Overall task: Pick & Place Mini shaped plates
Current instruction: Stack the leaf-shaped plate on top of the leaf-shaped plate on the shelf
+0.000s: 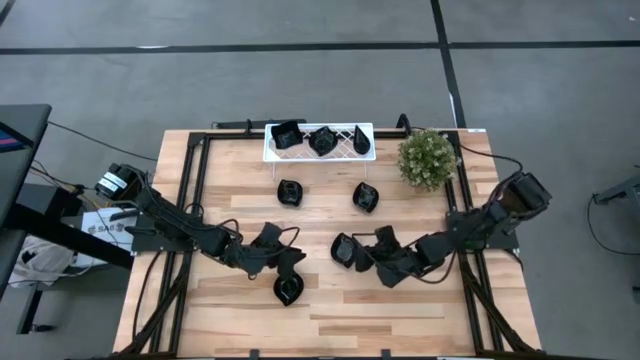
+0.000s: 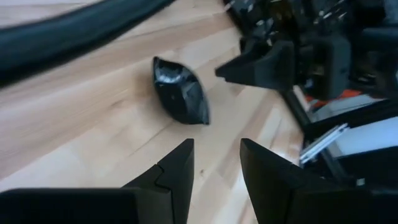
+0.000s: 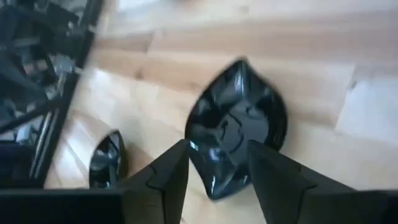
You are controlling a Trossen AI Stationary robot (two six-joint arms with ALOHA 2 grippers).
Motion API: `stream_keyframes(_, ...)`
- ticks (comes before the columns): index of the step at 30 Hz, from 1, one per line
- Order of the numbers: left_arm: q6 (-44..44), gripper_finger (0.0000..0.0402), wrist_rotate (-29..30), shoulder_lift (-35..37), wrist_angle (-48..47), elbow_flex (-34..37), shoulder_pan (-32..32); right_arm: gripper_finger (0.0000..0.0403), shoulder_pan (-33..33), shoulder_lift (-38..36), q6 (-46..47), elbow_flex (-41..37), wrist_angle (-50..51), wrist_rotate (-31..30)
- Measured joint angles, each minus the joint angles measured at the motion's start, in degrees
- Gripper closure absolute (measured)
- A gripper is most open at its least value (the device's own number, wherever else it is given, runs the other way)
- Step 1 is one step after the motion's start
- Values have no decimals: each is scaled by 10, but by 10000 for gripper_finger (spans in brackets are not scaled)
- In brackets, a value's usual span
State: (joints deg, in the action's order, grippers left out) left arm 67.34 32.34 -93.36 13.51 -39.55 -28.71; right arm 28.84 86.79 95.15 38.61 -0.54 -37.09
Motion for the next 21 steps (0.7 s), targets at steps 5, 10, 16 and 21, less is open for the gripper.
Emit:
stream_keyframes(5,0,270,-20,0,40,0,21,253,0,-45,-51,-1,44,-22)
stream_keyframes(10,-1,270,-114,0,75,0,70,267,4,-92,-116,-1,60,-46)
stream_keyframes(16,-23,270,-191,0,80,-3,127,275,9,-150,-252,-1,36,-29)
stream_keyframes(21,-26,270,-204,-5,80,-13,141,274,26,-198,-343,-1,12,-26)
